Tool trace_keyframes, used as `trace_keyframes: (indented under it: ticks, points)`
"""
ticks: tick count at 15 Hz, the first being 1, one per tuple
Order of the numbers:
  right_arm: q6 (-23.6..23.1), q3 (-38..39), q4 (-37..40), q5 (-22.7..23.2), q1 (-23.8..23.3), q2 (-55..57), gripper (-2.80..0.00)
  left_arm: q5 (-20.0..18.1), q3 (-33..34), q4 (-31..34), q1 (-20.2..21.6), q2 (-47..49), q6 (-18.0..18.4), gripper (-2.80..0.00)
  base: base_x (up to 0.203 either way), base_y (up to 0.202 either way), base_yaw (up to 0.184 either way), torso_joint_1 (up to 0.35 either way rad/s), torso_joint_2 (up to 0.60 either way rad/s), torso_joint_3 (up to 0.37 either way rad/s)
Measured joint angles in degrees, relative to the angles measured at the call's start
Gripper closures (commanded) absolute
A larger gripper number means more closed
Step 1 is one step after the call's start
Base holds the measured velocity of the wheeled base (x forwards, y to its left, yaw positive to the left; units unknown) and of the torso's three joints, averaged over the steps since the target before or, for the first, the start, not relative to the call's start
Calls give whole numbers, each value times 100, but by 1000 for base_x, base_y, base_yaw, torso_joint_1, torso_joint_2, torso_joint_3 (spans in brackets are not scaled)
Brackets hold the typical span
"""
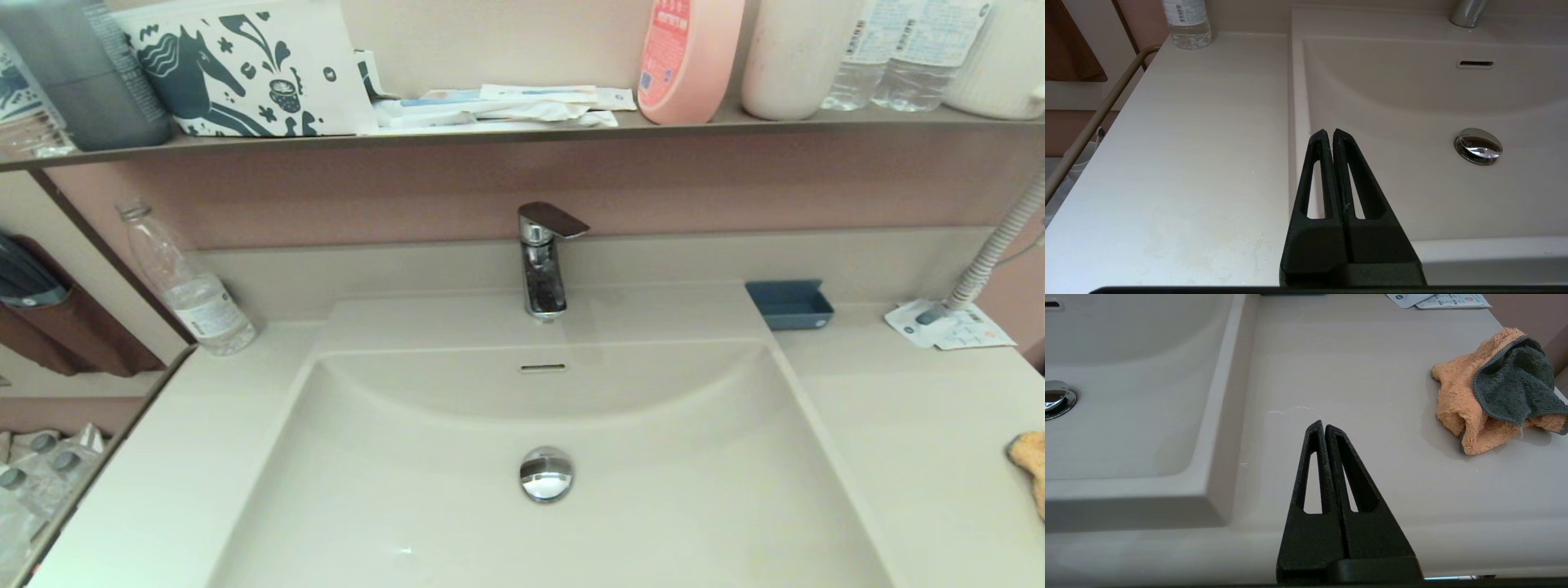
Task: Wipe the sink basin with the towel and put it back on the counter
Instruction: Turn on the faucet
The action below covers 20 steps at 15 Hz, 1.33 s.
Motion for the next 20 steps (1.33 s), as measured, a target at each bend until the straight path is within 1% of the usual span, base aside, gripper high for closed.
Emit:
trace_keyframes:
  ticks: [5,8,10,13,15,18,20]
  points:
    - [1,0,0,0,0,0,0,4,0,0,0,0,-7,0,0,0,0,0,0,0]
    - [-2,0,0,2,0,0,0,-89,-6,24,0,0,210,0,0,0,0,0,0,0]
    - [-2,0,0,2,0,0,0,-348,-235,72,0,54,210,0,0,0,0,0,0,0]
    - [-2,0,0,2,0,0,0,-570,-504,33,0,431,212,0,0,0,0,0,0,0]
    - [-1,0,0,0,0,0,0,-783,-633,17,0,714,210,0,0,0,0,0,0,0]
    - [0,0,0,1,0,0,0,-971,-898,-42,-6,1333,196,0,0,0,0,0,0,0]
    - [-1,0,0,1,0,0,0,-1131,-1092,-318,-11,1941,193,0,0,0,0,0,0,0]
